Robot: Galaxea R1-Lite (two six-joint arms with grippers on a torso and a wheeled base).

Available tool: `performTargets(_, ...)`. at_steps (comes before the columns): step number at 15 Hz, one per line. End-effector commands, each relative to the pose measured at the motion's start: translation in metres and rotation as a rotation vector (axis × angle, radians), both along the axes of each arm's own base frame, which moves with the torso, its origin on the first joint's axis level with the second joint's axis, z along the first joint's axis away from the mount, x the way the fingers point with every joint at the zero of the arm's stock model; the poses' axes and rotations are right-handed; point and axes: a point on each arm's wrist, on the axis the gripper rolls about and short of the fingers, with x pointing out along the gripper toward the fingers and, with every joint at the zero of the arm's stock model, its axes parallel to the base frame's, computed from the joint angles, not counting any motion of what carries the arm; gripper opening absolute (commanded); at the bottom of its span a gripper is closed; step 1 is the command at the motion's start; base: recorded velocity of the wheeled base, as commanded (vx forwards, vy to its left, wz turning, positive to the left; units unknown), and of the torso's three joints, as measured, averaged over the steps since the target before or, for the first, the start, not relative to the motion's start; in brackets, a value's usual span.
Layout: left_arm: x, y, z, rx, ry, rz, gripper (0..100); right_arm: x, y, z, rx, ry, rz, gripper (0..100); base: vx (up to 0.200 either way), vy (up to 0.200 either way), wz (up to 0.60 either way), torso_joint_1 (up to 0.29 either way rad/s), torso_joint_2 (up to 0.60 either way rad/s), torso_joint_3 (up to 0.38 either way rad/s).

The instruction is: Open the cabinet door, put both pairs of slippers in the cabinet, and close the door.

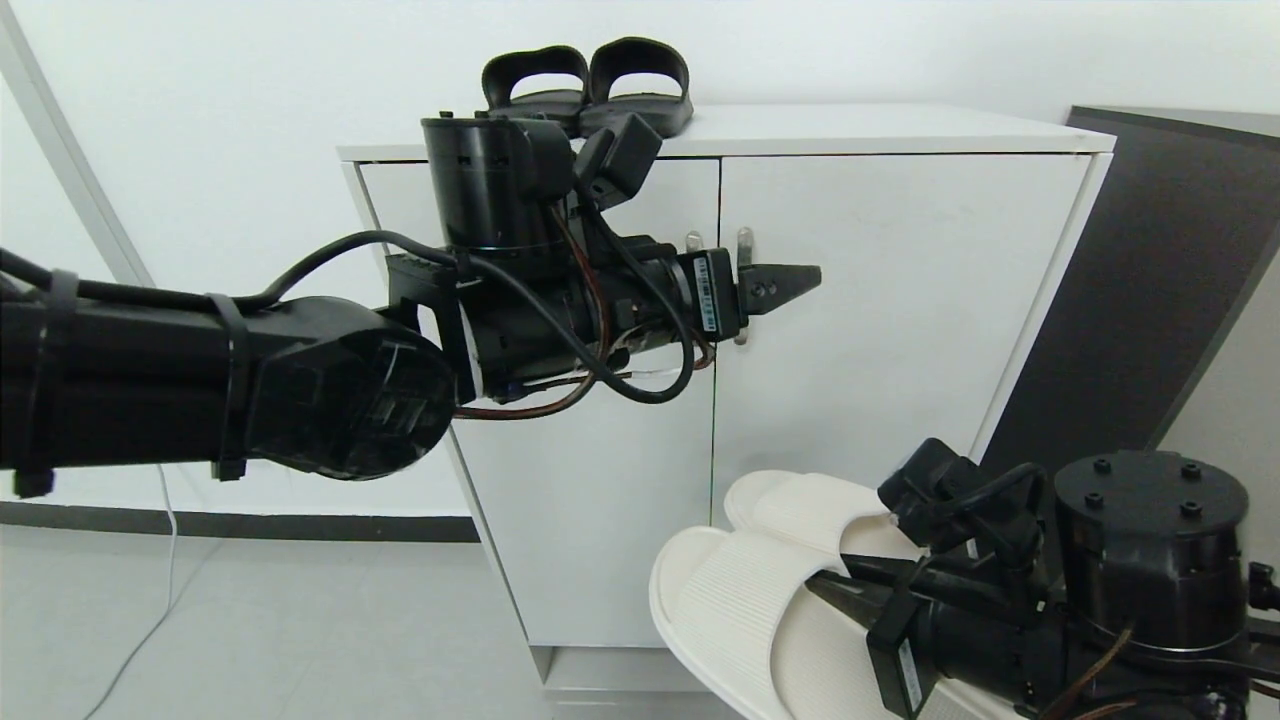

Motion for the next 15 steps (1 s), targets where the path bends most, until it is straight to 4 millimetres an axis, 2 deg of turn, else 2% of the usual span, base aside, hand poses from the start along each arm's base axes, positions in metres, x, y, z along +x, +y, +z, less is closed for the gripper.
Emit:
performTargets(1,0.009,-0.005,-0.004,0.004,0.005,0.022,100,0.001,0.000,-0.001,-0.002,0.002,-0.002,0,0.000,0.000,0.00,0.000,0.00,0.000)
performTargets(7,0.027,-0.016,-0.013,0.007,0.013,0.043,100,0.001,0.000,-0.002,-0.006,0.003,-0.004,0,0.000,0.000,0.00,0.000,0.00,0.000)
performTargets(14,0.031,-0.019,-0.010,-0.024,0.029,0.038,100,0.001,0.000,-0.005,-0.017,0.014,-0.003,0,0.000,0.000,0.00,0.000,0.00,0.000)
performTargets(15,0.031,-0.019,-0.010,-0.026,0.027,0.038,0,0.001,0.000,-0.005,-0.017,0.014,-0.003,0,0.000,0.000,0.00,0.000,0.00,0.000)
